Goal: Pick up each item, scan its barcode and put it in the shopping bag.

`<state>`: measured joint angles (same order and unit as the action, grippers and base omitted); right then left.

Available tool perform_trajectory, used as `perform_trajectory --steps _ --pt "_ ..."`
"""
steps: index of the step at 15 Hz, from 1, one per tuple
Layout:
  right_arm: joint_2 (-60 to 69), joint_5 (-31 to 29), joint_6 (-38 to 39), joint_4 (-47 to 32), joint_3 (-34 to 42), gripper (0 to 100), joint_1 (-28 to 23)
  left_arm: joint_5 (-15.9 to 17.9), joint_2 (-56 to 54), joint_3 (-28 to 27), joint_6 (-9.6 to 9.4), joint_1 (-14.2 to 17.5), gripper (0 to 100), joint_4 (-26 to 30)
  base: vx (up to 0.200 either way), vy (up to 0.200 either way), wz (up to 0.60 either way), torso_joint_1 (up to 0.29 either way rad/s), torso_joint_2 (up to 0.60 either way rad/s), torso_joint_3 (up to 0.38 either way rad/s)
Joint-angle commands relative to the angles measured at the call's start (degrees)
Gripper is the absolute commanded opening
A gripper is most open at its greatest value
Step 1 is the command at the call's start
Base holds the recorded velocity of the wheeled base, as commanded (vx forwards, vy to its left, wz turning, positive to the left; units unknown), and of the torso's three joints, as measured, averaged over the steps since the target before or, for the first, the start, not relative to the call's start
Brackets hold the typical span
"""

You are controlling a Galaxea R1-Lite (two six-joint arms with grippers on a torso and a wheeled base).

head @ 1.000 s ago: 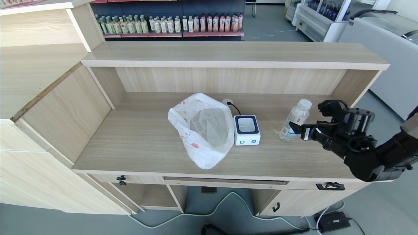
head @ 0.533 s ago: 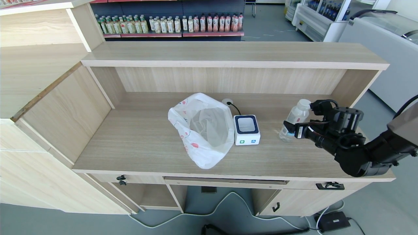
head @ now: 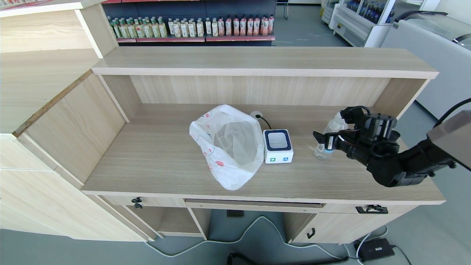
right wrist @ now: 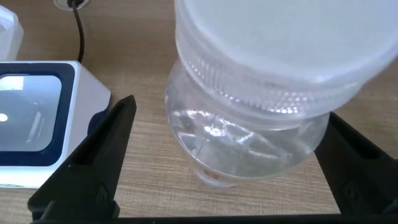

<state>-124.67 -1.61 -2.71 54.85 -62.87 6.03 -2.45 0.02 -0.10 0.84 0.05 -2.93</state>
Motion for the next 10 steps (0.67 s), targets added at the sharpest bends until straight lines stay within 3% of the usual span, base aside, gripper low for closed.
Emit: perform_trajectory --steps 1,10 --pt "-1.0 -0.3 0.0 0.0 -0.7 100 0.2 0.0 0.0 0.0 0.04 0.0 100 0.0 0.0 0.0 0.0 0.0 0.0 0.0" --pt "-3.5 0.3 0.0 -0.1 -4.5 100 0.5 0.0 0.0 0.0 0.04 0.0 100 -0.1 0.0 0.0 0.0 0.0 0.0 0.0"
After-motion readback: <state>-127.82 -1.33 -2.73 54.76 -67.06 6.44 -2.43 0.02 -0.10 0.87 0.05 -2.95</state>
